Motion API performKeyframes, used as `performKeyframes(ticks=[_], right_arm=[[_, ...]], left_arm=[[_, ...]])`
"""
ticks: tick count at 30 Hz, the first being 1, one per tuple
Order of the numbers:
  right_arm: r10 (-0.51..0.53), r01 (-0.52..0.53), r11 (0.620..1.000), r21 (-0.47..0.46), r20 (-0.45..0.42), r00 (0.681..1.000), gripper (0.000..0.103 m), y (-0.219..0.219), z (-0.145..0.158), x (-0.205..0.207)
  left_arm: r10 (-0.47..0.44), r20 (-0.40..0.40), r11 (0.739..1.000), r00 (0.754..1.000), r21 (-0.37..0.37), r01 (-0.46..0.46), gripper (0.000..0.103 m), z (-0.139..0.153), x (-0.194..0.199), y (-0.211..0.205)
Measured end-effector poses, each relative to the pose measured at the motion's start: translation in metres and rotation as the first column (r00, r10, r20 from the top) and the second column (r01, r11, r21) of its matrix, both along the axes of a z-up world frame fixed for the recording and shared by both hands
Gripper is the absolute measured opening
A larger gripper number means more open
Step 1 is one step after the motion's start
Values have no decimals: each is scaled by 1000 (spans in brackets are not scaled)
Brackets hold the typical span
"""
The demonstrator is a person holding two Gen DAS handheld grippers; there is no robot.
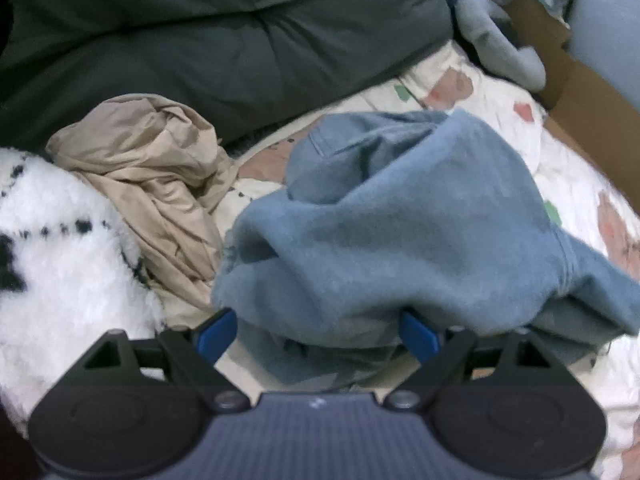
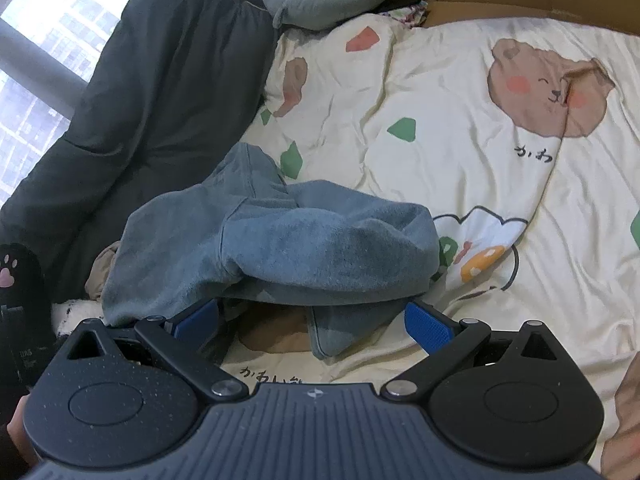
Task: Fold clothes
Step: 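Grasp the jeans edge with the right gripper and lift it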
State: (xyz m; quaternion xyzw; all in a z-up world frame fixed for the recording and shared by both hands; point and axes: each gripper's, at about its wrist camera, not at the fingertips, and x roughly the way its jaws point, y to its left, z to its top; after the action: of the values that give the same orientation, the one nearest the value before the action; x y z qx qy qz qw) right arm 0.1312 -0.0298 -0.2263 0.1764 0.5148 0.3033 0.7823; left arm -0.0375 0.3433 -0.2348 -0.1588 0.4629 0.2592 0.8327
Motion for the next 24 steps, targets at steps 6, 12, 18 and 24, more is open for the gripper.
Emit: performKeyframes(ticks=[6, 12, 18, 24], right_arm=[[10, -10, 1000, -10, 5, 1000, 102, 2, -2, -1], [23, -23, 1000, 0, 25, 999, 102, 5, 6, 5], [43, -44, 999, 6, 48, 998, 102, 5, 19, 10], [134, -136, 991, 10, 104, 986, 102, 16, 52, 20]], left_arm=[[-119, 37, 991, 992, 61, 116, 74, 1, 9, 0], [-132, 94, 991, 987, 18, 131, 8, 5, 11, 5], [-211, 214, 976, 954, -10, 218, 4, 43, 21, -17], [-314, 333, 942, 889, -11, 336, 3, 87, 49, -56]])
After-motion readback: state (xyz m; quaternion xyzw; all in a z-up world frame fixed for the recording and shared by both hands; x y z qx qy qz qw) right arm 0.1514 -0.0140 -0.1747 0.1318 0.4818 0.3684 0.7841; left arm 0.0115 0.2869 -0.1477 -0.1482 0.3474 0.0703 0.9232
